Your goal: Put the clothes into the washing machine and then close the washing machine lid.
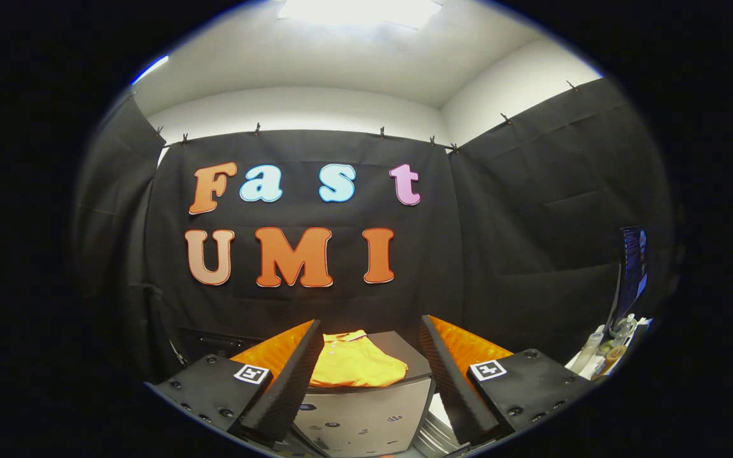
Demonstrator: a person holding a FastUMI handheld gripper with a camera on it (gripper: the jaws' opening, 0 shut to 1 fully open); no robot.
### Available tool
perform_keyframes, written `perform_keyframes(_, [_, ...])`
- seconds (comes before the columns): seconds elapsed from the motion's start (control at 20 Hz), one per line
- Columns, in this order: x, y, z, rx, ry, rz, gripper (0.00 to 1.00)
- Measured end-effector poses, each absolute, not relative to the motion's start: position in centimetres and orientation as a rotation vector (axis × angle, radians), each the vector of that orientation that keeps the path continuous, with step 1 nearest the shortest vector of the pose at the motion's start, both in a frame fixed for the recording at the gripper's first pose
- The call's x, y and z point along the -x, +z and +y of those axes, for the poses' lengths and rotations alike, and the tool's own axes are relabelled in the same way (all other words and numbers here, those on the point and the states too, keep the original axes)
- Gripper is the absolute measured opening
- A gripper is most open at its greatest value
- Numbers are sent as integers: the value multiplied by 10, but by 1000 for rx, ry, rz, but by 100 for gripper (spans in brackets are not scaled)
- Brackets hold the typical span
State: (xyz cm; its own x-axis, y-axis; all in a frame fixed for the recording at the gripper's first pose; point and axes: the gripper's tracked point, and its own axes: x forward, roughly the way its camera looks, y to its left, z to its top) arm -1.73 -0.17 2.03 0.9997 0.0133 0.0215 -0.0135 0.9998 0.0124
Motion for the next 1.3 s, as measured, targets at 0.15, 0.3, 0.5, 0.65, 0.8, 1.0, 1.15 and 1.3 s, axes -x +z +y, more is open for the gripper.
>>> perform_keyframes(0.15, [13,26,2,-6,18,-32,99])
perform_keyframes(0.3, [-3,19,12,2,32,-9,99])
perform_keyframes(0.5, [-22,14,17,-38,33,11,99])
perform_keyframes(0.65, [-23,13,23,-54,54,16,99])
perform_keyframes(0.8, [-24,16,26,-46,70,4,99])
perform_keyframes(1.0, [-37,13,22,-46,67,15,99])
perform_keyframes(1.15, [-65,4,29,-39,86,42,99])
perform_keyframes(1.3, [-112,-16,41,-19,106,95,99])
